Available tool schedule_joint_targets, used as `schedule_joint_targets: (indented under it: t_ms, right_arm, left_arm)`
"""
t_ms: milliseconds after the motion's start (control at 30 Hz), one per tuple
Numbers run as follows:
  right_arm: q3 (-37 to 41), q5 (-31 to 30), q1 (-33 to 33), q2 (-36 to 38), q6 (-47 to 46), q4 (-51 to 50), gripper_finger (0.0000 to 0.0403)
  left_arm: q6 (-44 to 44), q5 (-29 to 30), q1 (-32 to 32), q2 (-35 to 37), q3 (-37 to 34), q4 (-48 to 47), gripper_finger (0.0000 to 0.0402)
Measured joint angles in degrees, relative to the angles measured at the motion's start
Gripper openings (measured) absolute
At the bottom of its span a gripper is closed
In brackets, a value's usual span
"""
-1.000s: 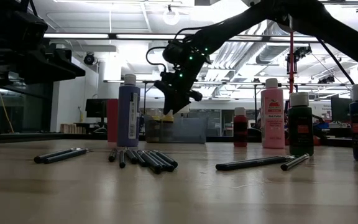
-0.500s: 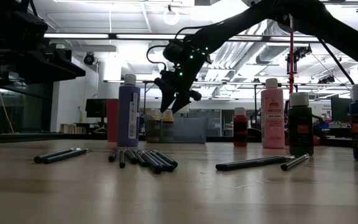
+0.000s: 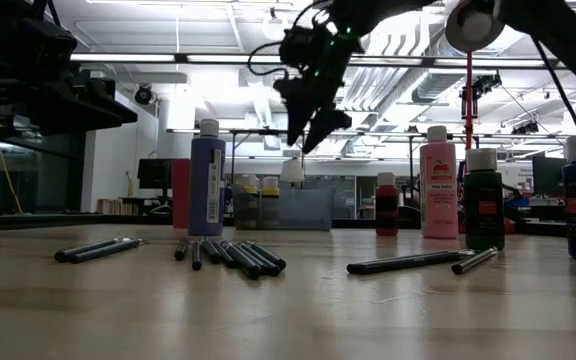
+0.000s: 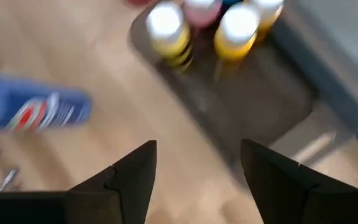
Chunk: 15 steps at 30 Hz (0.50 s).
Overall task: Pick & Place Paint Supplies
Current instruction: Put the red paint bottle into the black bin
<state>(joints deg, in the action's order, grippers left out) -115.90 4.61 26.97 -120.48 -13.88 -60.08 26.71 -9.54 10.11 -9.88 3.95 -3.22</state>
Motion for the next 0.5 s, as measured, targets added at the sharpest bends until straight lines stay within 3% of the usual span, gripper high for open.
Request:
schedule_joint_targets:
  t_ms: [267, 500]
  right_arm:
    - [1.85, 0.25, -3.10, 4.63, 2.07, -9.17, 0.0225]
    - [17.86, 0.05, -3.68, 12.63, 1.17, -8.39, 0.0225]
  left_arm:
    - [0.00, 0.02, -0.01, 0.01, 0.00, -0.07, 0.0147]
    - [0.00, 0.06, 0.00, -0.01, 0.02, -0.31, 0.0147]
